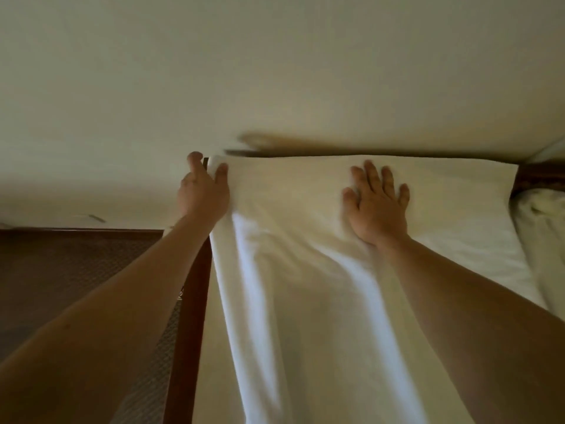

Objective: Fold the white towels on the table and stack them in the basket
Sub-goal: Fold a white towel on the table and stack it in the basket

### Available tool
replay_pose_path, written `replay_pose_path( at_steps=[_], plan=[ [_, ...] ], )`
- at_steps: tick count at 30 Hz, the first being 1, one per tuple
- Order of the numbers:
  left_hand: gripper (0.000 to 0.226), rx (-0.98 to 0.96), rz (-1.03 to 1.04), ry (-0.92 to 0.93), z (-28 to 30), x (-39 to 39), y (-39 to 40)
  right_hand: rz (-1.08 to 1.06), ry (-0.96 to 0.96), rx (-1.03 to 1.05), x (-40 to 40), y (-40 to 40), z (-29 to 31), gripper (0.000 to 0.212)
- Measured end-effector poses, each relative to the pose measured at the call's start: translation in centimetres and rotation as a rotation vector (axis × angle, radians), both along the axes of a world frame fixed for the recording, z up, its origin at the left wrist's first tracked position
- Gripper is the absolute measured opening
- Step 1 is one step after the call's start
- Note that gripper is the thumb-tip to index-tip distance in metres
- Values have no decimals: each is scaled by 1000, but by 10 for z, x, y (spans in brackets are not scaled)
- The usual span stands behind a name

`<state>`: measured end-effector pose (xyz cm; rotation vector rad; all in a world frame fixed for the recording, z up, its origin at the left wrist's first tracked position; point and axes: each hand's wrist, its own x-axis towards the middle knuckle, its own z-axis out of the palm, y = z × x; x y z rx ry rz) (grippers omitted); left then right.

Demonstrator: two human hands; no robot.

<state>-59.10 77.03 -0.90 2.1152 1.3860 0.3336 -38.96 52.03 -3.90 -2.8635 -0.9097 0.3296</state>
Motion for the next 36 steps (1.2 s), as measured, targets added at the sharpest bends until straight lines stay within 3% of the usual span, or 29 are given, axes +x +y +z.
replay_pose_path(
  at_steps=[4, 7, 11, 14, 19, 23, 27, 32, 36],
  plan=[
    [50, -94, -36, 23, 14, -60, -88, 19, 73, 82, 6, 0, 1, 56],
    [50, -176, -6, -40, 19, -104, -154, -17, 240, 323, 1, -18, 16, 48],
    [49, -306, 109, -155, 21, -150, -221, 5, 194, 440, -84, -98, 31, 43],
    [47, -371, 156, -200, 28, -179, -269, -3, 164, 350, -165, -183, 33, 43],
    [44, -400, 109, -140, 34, -208, -312, -1, 146, -49, -204, -255, 11, 73],
    [41, -291, 300, -126, 37, -241, -277, 18, 168, -25, -202, -259, 8, 74],
    [33, -179, 194, -14, 30, -271, -257, 25, 187, -41, -198, -260, 10, 76],
    [53, -229, 129, 25, 26, -281, -297, 42, 168, -73, -201, -259, 11, 66],
    [44, -200, 156, -42, 20, -300, -293, 117, 179, -104, -197, -264, 16, 60]
  ],
)
